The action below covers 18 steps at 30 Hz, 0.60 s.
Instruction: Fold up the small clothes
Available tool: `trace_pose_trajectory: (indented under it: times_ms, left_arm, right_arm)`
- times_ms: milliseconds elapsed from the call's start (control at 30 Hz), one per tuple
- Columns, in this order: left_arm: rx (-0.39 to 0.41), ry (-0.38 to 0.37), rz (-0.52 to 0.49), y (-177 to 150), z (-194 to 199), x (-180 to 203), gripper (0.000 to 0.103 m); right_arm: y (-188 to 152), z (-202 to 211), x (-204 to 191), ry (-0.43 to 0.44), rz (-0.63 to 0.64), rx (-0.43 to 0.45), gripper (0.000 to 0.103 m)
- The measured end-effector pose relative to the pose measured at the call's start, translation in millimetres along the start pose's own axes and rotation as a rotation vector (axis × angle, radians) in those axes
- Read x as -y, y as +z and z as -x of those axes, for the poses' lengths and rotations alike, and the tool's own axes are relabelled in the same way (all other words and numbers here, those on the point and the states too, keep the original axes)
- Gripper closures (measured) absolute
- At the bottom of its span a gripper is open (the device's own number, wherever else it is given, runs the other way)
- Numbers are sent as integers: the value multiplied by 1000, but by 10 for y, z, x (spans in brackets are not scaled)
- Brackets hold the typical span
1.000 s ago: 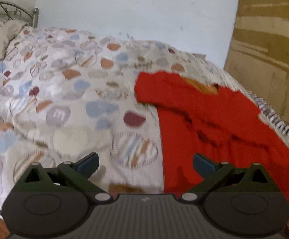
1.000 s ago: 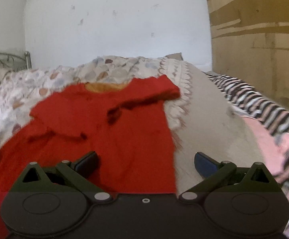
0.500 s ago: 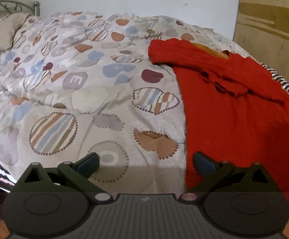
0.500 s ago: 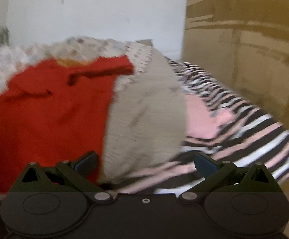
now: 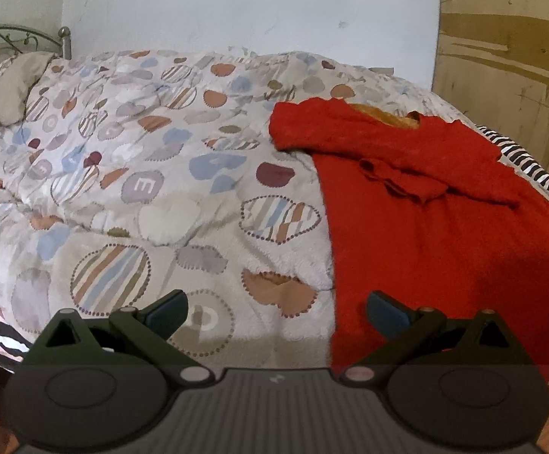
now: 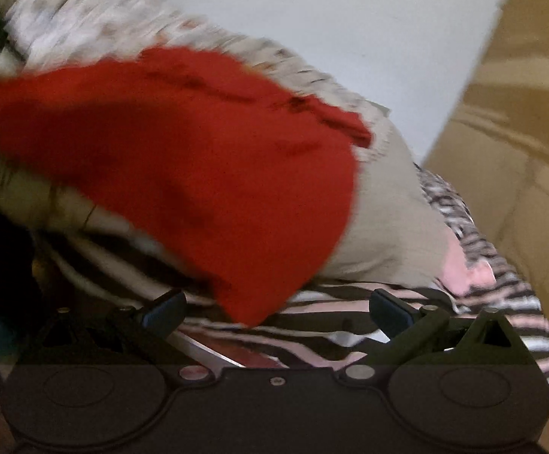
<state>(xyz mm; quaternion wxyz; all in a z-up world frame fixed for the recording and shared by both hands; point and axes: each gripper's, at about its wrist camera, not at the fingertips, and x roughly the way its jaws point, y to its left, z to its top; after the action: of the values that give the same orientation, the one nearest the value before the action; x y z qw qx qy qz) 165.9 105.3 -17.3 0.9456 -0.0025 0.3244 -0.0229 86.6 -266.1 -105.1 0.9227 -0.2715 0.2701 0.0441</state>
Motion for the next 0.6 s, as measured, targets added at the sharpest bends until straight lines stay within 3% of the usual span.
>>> trace_pose_trajectory:
  times_ms: [133, 267, 533, 600]
  left_arm:
    - [1, 2, 3, 2, 28, -4, 1]
    - [-7, 7, 5, -17, 39, -6, 1]
    - [3, -9, -11, -22, 71, 60, 1]
    - [13, -17, -17, -18, 92, 79, 1]
  right_arm:
    - [45, -196, -223, -142, 123, -16, 1]
    - [91, -240, -271, -200, 195, 23, 4]
    - [219, -181, -155, -93, 294, 47, 36]
    - [238, -126, -162, -68, 343, 43, 51]
